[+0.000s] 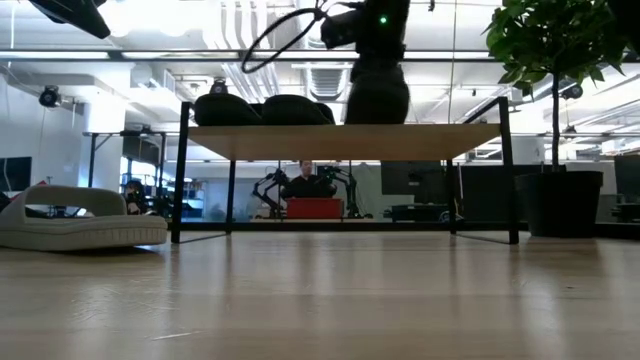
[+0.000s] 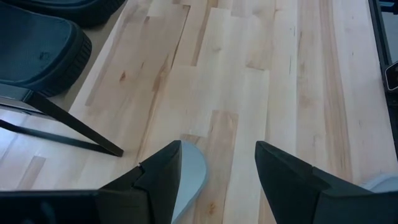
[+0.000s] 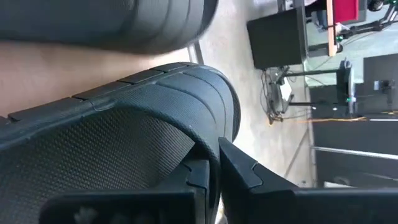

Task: Pick and place slides into the shelf
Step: Put the black slipper on the shelf

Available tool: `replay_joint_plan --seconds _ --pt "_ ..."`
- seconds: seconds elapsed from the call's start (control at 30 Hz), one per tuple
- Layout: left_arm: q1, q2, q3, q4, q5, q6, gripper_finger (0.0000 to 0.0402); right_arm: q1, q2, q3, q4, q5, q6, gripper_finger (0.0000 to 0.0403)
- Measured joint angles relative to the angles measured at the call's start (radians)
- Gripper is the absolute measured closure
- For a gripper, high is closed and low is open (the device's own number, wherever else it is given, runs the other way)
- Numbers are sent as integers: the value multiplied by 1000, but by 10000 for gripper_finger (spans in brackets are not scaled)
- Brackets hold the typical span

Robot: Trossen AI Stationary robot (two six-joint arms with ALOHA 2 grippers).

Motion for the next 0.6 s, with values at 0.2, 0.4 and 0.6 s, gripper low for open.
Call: replay_joint_plan --seconds 0.2,0.4,0.6 --pt "0 0 0 0 0 -24 212 -8 0 -1 74 -30 -4 352" --pt "0 0 0 0 0 -23 212 -10 1 -30 56 -38 3 296" --pt "0 0 0 0 1 -23 212 -10 2 -15 32 -44 21 248"
